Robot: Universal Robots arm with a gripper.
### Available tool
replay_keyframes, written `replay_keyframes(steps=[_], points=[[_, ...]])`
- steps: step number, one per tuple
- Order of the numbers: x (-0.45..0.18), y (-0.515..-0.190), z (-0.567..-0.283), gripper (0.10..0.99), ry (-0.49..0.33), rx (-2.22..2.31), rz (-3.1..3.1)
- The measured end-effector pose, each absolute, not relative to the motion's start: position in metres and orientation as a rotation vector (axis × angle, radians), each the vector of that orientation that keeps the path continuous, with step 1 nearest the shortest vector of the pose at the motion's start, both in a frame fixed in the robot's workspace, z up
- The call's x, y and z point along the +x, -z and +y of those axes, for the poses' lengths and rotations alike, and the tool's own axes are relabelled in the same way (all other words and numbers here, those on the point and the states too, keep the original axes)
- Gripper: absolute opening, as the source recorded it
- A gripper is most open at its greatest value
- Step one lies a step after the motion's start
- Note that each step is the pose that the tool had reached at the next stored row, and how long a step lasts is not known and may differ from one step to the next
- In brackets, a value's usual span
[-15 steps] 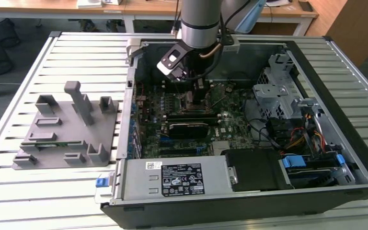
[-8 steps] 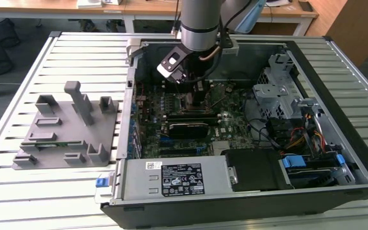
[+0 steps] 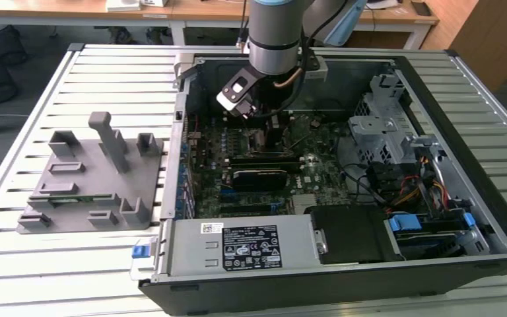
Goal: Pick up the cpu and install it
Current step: 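Place the cpu into insertion slot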
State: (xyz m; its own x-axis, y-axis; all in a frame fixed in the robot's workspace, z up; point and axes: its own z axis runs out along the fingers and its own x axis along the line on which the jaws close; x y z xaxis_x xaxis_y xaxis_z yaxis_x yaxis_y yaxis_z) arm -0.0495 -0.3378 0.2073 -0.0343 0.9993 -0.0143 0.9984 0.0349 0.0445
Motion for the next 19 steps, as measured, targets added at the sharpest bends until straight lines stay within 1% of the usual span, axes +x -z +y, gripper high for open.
replay_keyframes(steps=[19], points=[[-0.05, -0.196, -0.333, 0.529, -0.034, 2.155, 2.229]])
